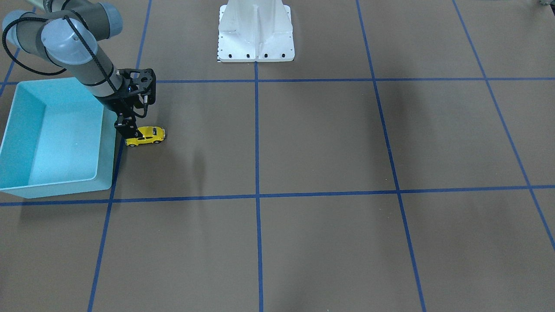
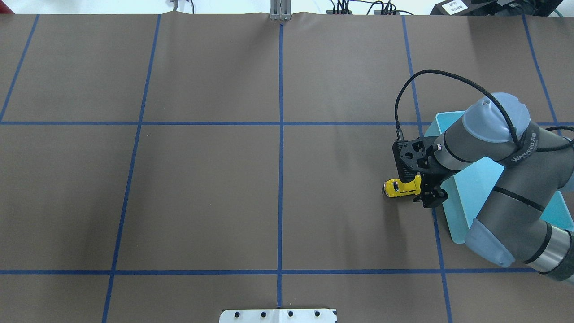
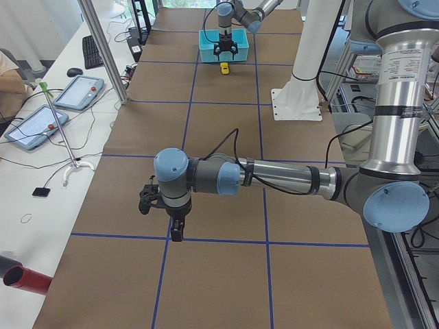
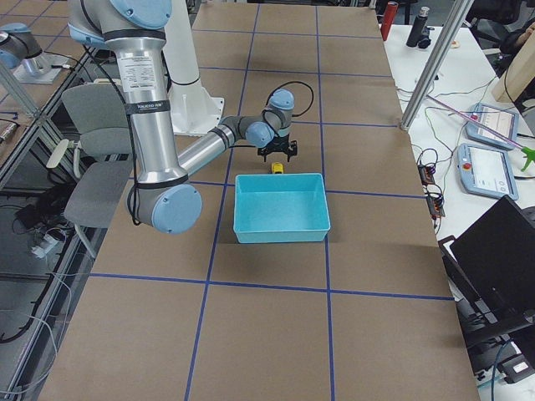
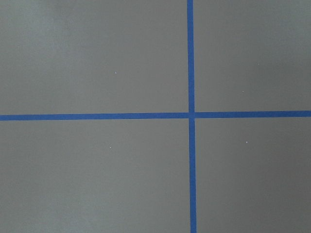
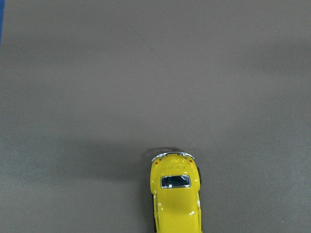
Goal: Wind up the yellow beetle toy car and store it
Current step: 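Lower the right gripper and grasp the yellow car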
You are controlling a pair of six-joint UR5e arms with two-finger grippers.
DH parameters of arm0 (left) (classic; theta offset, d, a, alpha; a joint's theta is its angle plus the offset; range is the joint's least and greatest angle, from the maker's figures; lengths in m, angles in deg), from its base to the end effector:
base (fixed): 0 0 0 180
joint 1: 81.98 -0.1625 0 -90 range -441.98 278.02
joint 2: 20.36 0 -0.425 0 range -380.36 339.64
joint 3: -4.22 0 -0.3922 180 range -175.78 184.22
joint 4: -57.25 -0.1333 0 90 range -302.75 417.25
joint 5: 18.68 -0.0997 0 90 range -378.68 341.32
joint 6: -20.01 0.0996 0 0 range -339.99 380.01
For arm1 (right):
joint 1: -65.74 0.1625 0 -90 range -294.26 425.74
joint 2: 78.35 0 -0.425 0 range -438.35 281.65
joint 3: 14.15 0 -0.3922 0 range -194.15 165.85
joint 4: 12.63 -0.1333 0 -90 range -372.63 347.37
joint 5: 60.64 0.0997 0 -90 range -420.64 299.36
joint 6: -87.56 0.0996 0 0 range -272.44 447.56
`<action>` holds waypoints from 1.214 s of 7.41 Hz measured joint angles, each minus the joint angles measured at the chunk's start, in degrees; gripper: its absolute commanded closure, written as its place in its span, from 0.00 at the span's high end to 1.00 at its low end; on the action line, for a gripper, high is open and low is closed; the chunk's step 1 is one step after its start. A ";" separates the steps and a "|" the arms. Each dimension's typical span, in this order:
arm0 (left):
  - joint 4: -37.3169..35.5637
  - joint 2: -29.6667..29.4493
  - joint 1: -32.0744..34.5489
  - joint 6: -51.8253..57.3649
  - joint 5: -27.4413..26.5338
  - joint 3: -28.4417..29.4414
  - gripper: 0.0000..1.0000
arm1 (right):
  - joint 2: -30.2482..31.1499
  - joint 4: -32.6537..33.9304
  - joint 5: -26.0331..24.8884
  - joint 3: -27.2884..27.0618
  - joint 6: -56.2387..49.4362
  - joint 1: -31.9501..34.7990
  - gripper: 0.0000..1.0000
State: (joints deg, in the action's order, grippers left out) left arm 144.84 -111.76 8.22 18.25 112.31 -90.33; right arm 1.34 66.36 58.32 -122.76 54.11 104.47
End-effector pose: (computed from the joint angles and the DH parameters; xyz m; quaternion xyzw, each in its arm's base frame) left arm -0.0697 -0.5044 0.6156 0.0242 0.3503 -0.0052 0.9363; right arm -0.3772 -0.4116 0.3938 0.2902 -0.2834 -0.6763 0.6149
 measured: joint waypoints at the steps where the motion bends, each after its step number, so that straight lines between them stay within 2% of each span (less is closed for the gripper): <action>1: -0.02 0.24 -0.01 0.00 0.36 0.02 1.00 | 0.10 -1.18 -0.11 0.82 -0.01 -0.20 1.00; 4: -0.45 0.57 0.05 0.17 3.58 0.46 1.00 | 0.27 -4.16 -0.55 2.99 -0.06 -0.38 1.00; 8: -0.48 0.83 0.14 0.39 4.44 -0.20 1.00 | 0.06 -4.54 -0.98 5.33 0.00 -1.21 1.00; 9: -0.39 1.24 0.15 0.42 4.45 -0.48 1.00 | -0.05 -4.63 -1.30 5.71 0.03 -1.47 0.95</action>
State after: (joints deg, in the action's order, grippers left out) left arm 144.46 -110.52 8.37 18.67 116.76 -90.81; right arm 1.30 61.73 57.03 -117.05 54.14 102.99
